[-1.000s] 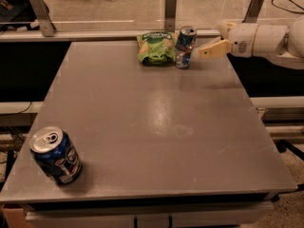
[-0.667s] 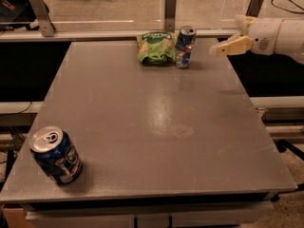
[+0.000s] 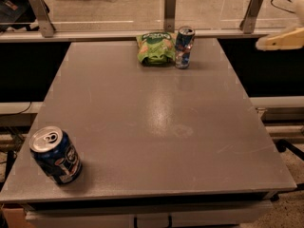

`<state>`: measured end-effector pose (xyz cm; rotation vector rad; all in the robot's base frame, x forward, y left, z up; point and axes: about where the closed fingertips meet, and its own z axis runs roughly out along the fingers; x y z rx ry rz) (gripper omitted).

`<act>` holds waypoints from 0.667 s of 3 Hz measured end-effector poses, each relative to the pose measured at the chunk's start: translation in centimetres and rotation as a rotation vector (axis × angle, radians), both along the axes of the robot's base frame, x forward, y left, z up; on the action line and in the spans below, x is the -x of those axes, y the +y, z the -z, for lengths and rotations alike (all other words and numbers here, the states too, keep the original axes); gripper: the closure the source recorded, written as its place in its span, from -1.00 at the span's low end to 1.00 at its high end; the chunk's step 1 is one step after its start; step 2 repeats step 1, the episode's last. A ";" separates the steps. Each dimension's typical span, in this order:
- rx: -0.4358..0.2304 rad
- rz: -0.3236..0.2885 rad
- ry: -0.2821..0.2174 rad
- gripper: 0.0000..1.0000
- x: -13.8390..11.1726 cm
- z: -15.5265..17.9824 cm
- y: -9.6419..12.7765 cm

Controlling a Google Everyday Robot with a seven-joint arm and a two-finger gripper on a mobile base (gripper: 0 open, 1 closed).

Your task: Move redbull can near green rice chip bag

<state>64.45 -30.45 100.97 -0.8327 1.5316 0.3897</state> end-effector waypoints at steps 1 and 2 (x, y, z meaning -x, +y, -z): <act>0.002 0.018 -0.003 -1.00 0.6 -0.1 -1.1; 0.002 0.018 -0.003 -1.00 0.6 -0.1 -1.1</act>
Offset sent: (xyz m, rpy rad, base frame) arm 0.0000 0.0000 0.0000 0.0000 0.0000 0.0000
